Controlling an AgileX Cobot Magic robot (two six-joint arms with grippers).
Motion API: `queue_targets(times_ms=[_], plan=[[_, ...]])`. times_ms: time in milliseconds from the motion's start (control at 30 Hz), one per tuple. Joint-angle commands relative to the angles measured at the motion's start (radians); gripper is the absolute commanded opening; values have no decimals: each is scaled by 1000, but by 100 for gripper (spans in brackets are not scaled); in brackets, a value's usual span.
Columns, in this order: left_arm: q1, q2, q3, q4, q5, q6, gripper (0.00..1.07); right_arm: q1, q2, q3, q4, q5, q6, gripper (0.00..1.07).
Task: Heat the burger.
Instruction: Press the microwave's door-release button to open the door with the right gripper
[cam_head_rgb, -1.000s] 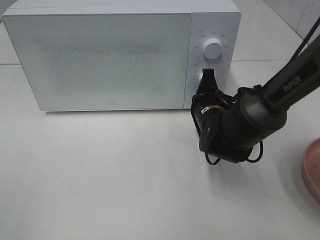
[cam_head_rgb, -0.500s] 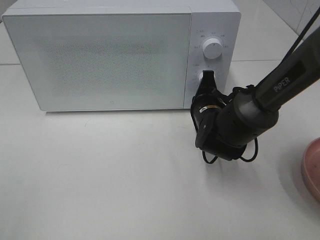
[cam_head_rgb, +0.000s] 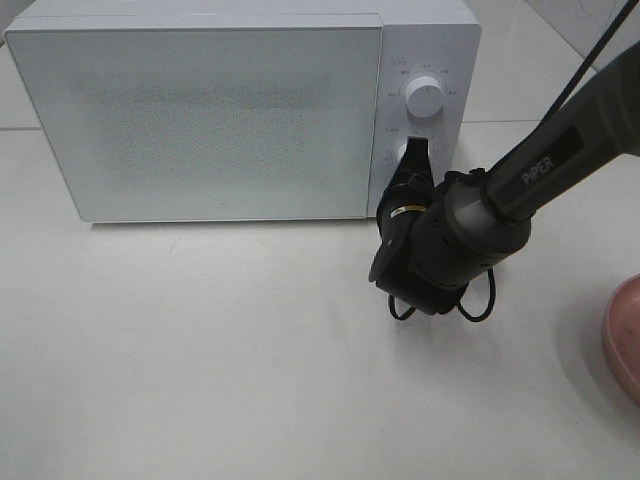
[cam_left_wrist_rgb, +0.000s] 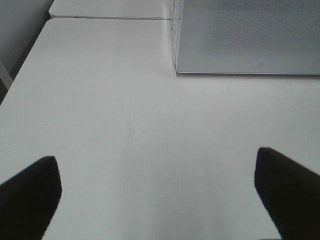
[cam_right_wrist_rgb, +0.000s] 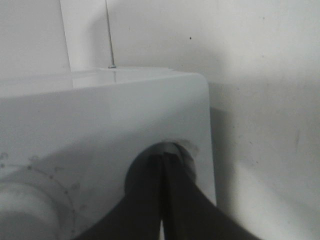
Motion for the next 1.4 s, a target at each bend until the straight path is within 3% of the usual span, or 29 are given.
queue_targets(times_ms=[33,500,800,1400], plan=[[3,-18,1,3,2,0,98,-24,25,-83,-114,-89,-4,0],[3,-18,1,3,2,0,98,-21,20,-90,-127,-88,-39,0],[3,-18,1,3,2,0,98,-20,-61,35,-221,-16,14,0],[3,-18,1,3,2,0,98,-20,-203,247,-275,151,-74,0]])
